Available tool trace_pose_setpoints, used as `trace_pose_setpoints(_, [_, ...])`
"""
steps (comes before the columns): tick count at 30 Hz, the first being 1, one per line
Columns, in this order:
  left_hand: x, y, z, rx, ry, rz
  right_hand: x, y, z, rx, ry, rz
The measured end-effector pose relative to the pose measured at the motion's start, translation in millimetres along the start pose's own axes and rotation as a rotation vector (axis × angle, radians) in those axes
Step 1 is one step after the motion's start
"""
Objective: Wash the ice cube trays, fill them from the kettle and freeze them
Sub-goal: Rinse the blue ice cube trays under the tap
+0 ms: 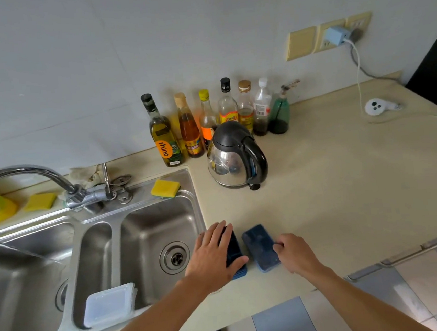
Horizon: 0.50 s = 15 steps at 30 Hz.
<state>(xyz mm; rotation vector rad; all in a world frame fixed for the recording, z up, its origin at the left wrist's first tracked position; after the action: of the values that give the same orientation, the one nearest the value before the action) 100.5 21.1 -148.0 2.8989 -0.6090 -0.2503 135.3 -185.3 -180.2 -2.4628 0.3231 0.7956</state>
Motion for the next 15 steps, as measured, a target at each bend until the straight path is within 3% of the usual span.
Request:
trace_pose_setpoints(3, [-2, -7, -12, -0.152, 0.058, -0.060, -8, -11, -19, 0.090, 0.024, 0.004])
trace_pose_setpoints(8, [-32, -41, -42, -0.552, 0.362, -0.350, -31, -59, -61, 0.260, 0.073, -0.073])
trace_pose_setpoints(12, [-64, -69, -53, -0.895, 0.534, -0.516, -62, -123, -60, 0.324, -0.001, -0.219])
trace_pose_setpoints(15, [-86, -89, -50, -1.281, 0.599, -0.613, -87, -169, -37, 0.309, -0.085, -0.292])
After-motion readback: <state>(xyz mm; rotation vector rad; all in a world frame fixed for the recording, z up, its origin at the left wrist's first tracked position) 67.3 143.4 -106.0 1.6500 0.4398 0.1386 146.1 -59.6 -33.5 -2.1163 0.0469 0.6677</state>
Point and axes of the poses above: each hand's wrist, its own x-axis towards the middle knuckle, its own z-axis out of the palm, y = z × x, the point moved 10 cm from there along x, towards the middle knuckle, and after that the axes turned 13 degrees about z, right-handed, at the moved point
